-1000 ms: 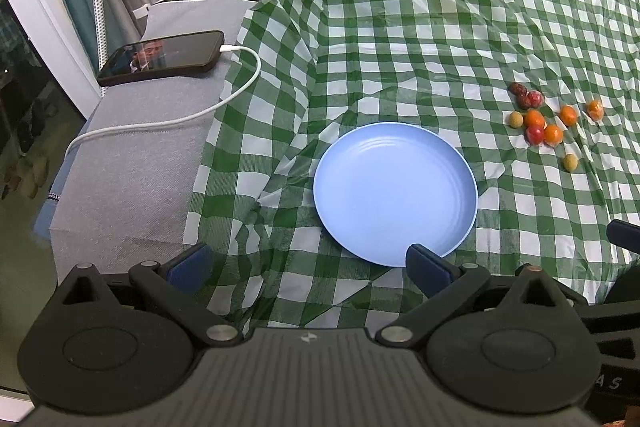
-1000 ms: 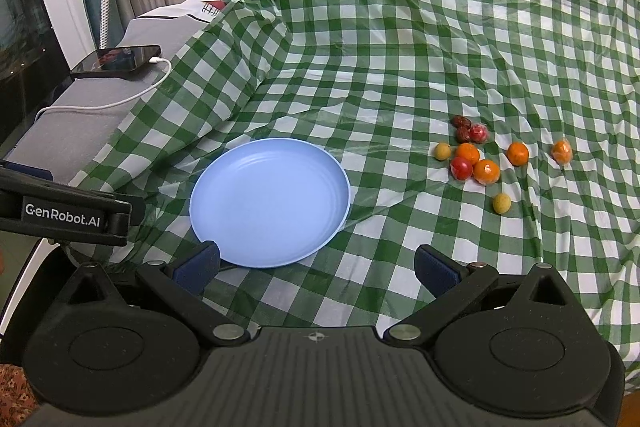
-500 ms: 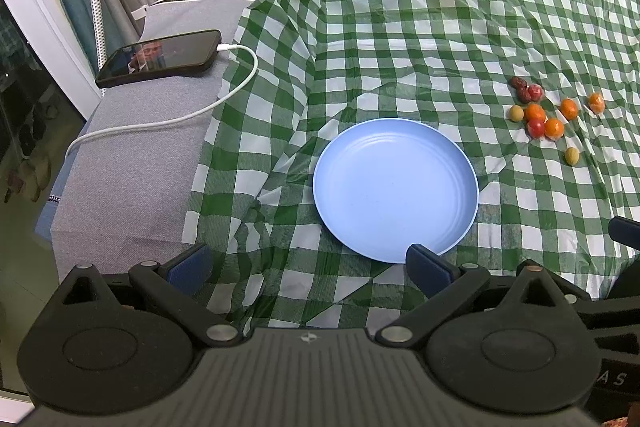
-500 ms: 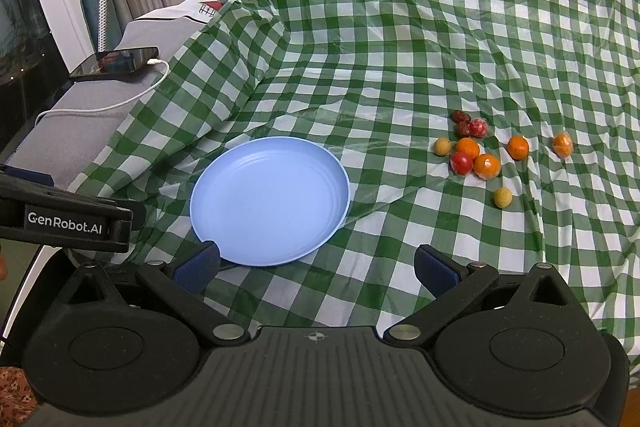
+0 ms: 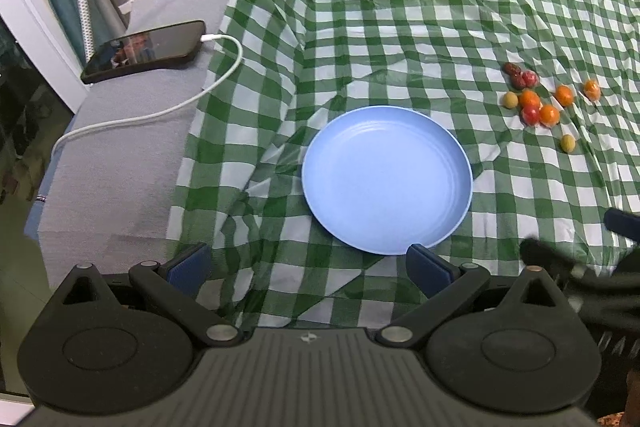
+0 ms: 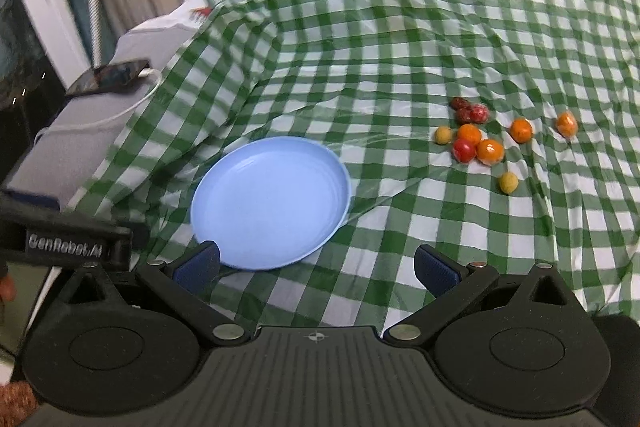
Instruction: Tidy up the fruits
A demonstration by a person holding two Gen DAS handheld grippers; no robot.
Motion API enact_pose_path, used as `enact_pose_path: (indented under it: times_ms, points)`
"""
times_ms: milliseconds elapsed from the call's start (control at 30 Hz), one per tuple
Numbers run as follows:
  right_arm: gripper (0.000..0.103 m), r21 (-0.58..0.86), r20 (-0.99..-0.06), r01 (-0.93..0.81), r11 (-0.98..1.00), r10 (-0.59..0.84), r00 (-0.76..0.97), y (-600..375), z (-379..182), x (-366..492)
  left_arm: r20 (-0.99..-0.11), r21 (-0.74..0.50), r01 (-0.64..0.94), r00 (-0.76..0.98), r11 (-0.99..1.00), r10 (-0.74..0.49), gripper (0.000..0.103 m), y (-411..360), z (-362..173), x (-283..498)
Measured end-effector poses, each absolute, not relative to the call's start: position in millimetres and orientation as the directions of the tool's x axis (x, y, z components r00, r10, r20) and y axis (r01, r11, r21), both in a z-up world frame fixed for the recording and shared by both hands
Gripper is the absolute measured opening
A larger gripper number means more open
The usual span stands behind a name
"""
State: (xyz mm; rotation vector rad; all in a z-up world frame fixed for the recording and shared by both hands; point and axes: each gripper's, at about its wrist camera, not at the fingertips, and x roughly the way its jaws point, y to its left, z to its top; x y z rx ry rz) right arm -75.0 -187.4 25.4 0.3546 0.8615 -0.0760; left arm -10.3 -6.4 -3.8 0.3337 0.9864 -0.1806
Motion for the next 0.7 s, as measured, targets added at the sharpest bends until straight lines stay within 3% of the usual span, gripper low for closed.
enact_pose_path:
  times_ms: [333, 700]
  points:
    - [0.102, 0.247, -0.721, 0.432, 0.867, -0.134, 0.68, -248, 10, -81, -0.844, 0.178, 0.331, 0.535, 0.927, -0.029, 0.103, -32, -8, 5]
    - [0.102, 0.139, -0.718, 0.546, 0.826, -0.295, 0.63, -313, -22, -86, -0.854, 0.057, 0.447, 0.485, 0.893, -0.188, 0.103, -97, -21, 31]
